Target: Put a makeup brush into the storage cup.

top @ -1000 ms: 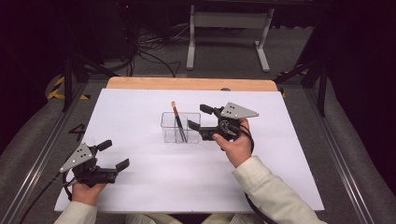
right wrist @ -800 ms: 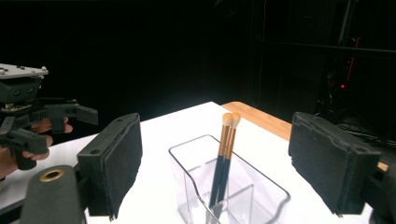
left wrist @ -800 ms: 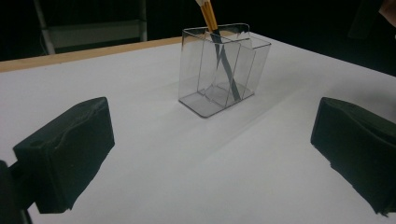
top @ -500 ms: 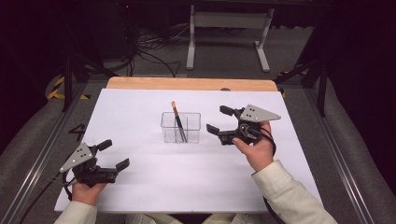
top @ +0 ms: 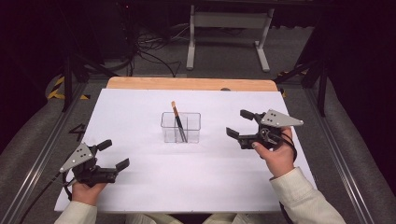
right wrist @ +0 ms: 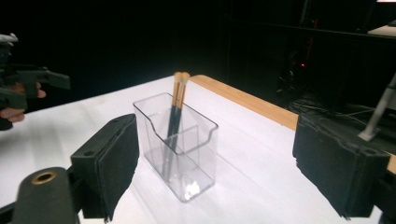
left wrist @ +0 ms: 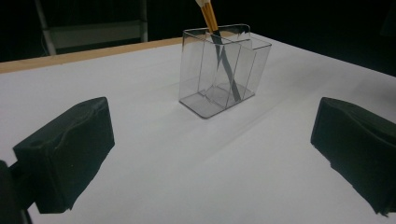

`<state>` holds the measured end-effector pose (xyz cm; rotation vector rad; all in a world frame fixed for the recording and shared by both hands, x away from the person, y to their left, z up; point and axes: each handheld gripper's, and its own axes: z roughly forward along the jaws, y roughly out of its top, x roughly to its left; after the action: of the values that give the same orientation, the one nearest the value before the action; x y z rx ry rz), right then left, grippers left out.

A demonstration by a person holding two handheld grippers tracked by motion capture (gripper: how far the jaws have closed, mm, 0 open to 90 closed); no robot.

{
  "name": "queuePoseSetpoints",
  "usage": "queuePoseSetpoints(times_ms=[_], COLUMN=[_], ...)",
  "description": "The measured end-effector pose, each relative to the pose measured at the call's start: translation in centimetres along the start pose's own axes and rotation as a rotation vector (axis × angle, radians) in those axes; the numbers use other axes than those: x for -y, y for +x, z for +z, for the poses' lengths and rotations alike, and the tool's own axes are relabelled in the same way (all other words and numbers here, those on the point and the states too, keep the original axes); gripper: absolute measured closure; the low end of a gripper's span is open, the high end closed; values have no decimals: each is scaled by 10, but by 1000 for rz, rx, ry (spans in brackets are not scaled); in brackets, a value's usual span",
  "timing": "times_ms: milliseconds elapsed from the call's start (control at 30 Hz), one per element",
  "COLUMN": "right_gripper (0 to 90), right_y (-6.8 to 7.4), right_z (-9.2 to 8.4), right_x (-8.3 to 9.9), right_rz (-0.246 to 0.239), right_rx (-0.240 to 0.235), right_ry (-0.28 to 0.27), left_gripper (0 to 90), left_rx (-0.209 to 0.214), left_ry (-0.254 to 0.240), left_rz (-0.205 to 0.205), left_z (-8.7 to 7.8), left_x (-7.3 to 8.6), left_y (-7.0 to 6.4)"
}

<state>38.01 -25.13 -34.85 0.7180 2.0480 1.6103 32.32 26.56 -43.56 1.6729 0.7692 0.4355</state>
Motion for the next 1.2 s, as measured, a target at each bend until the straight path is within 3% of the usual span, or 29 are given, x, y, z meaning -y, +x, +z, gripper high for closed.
queuePoseSetpoints(times_ms=[367, 600, 767, 1200], right_gripper=[150, 145, 143, 143], right_y=[-13, -18, -21, -26], right_z=[-25, -38, -40, -44], right_x=[19, 33, 44, 68], right_rz=[0, 46, 56, 93], right_rx=[26, 40, 49, 59], right_ry=[51, 39, 59, 53], left_gripper=[2, 2, 2, 2], left_rx=[-1, -2, -2, 13], left_ry=[1, 2, 1, -22], left_rz=[2, 1, 3, -1], left_z=[0, 0, 0, -1], left_x=[0, 0, 0, 0], left_y=[0, 0, 0, 1])
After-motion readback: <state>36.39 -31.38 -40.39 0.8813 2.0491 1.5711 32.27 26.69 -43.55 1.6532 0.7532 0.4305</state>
